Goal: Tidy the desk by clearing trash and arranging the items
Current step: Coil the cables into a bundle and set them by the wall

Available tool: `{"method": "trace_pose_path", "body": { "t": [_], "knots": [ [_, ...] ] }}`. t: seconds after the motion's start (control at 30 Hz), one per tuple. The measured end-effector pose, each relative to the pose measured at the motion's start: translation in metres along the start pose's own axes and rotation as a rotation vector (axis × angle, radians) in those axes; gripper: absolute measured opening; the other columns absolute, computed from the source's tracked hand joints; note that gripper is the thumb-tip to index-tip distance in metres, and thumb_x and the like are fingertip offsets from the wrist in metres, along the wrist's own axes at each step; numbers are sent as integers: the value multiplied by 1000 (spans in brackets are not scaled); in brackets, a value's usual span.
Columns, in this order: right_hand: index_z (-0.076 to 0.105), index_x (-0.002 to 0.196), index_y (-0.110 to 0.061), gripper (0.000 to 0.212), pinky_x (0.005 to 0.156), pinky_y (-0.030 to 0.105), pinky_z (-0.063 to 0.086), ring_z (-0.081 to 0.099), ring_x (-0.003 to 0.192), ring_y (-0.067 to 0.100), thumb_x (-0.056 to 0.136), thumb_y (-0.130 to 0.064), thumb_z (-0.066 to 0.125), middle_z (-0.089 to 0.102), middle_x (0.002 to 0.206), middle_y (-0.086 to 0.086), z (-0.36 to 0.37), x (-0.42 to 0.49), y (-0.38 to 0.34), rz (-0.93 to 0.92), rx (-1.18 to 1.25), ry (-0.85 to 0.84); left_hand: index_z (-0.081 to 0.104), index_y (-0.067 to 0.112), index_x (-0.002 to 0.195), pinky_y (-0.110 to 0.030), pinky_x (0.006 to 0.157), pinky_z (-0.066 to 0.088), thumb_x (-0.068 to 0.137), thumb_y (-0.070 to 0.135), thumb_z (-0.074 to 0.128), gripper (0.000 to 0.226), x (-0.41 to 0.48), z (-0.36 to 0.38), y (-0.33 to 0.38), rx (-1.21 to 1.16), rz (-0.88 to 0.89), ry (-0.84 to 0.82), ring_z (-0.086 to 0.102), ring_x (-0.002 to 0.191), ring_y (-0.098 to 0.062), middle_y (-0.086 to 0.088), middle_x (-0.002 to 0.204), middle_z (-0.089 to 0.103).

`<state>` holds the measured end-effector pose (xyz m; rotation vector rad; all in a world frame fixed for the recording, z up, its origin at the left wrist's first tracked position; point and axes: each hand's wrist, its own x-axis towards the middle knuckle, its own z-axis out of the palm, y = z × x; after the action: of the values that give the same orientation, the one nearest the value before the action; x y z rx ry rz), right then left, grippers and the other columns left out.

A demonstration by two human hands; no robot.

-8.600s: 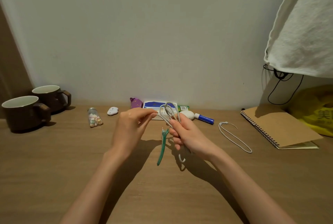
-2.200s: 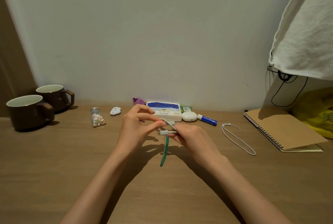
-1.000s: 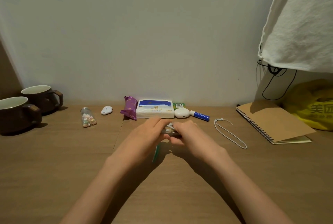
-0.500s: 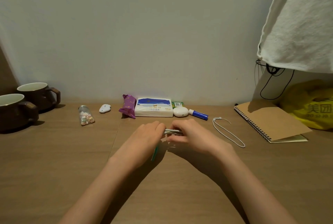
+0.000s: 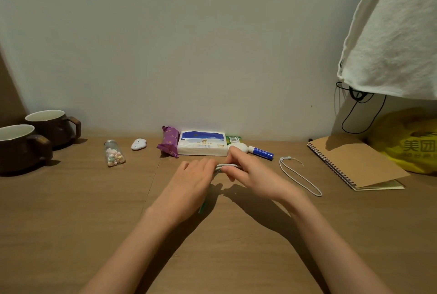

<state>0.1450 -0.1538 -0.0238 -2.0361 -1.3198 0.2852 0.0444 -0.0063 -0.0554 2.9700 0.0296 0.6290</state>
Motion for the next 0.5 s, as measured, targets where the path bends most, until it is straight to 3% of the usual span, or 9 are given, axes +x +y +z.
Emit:
{"method": "trace_pose_path", "body": {
  "t": [0.07, 0.17, 0.27, 0.33, 0.43, 0.5],
  "knots": [
    [48, 90, -23, 14, 68, 30, 45, 50, 71, 7, 98, -34, 47, 60, 80, -4, -3, -1, 0, -4, 39, -15, 47, 24, 117, -32, 91, 45, 97, 30, 43, 22, 1, -5, 4, -185, -40, 3, 54, 100, -11, 6, 110, 59],
    [51, 93, -17, 16, 69, 31, 45, 51, 72, 8, 97, -32, 49, 59, 79, -3, -9, -3, 2, -11, 74, -37, 53, 30, 108, -32, 86, 49, 98, 38, 34, 23, 0, -10, 7, -554, -84, -129, 56, 93, -5, 10, 96, 60],
    [53, 92, -18, 16, 74, 39, 50, 57, 77, 18, 95, -33, 53, 61, 79, -3, -14, -2, 5, -18, 119, -29, 57, 22, 105, -35, 84, 48, 98, 40, 27, 36, 1, -13, 9, -710, -136, -180, 55, 87, -12, 5, 87, 56],
    [54, 91, -18, 15, 77, 41, 51, 60, 80, 17, 94, -32, 56, 64, 81, -2, -17, -2, 6, -28, 170, -20, 59, 16, 108, -28, 81, 47, 99, 37, 27, 39, 4, -18, 11, -827, -194, -214, 54, 85, -12, 1, 88, 55],
    [56, 93, -13, 15, 77, 33, 53, 63, 81, 11, 93, -28, 59, 68, 88, 3, -22, -4, 4, -38, 210, -18, 64, 22, 101, -13, 72, 46, 99, 35, 33, 33, 9, -30, 8, -922, -223, -313, 59, 81, -3, 2, 87, 59],
    [58, 95, -10, 17, 73, 26, 51, 65, 81, 9, 92, -26, 62, 70, 89, 3, -24, -5, 0, -45, 220, -4, 66, 24, 94, -15, 73, 47, 96, 36, 39, 30, 10, -35, 5, -1002, -232, -353, 63, 80, -3, 3, 85, 62]
  ]
}}
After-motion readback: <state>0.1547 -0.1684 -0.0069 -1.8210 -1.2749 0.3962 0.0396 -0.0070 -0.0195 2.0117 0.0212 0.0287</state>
